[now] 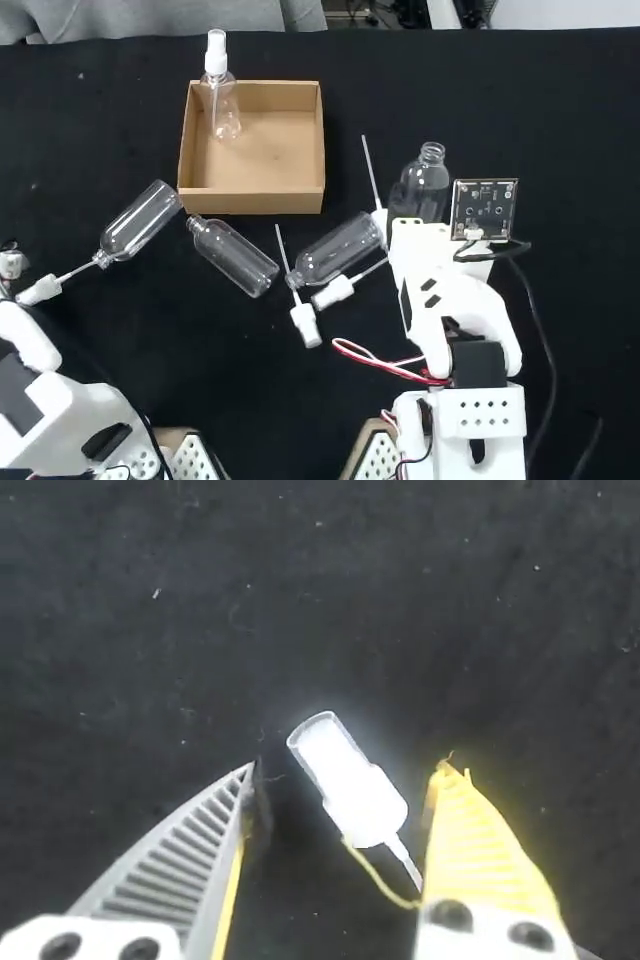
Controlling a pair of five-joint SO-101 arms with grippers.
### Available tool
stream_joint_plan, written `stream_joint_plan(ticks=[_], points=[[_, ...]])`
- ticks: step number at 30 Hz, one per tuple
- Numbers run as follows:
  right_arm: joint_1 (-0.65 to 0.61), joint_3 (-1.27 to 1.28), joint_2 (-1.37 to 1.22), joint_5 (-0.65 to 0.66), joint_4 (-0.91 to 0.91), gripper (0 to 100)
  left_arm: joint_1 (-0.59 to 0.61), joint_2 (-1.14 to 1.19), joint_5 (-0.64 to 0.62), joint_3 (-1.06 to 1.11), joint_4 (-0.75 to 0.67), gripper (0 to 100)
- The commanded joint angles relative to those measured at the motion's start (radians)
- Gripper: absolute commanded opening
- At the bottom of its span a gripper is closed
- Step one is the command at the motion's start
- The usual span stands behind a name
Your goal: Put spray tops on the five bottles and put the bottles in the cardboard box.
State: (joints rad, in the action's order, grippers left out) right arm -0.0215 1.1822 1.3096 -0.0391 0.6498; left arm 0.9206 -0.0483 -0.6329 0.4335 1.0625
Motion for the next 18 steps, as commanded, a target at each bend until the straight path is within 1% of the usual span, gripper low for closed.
stream_joint_plan(ticks=[1, 3, 8, 11, 15, 18], points=[[0.014, -0.004, 0.018, 0.005, -0.032, 11.7, -0.001, -0.005, -0.029, -0.058, 0.006, 25], [0.014, -0.004, 0.018, 0.005, -0.032, 11.7, -0.013, -0.005, -0.064, -0.041, 0.006, 25], [0.014, -0.004, 0.018, 0.005, -0.032, 11.7, -0.041, -0.005, -0.107, -0.008, -0.005, 25], [0.014, -0.004, 0.018, 0.005, -0.032, 11.7, -0.041, -0.005, -0.140, 0.048, -0.083, 25], [0.014, -0.004, 0.018, 0.005, -0.031, 11.7, -0.058, -0.005, -0.141, 0.151, -0.219, 25], [0.014, -0.004, 0.018, 0.005, -0.031, 11.7, -0.058, -0.006, -0.141, 0.203, -0.292, 25]])
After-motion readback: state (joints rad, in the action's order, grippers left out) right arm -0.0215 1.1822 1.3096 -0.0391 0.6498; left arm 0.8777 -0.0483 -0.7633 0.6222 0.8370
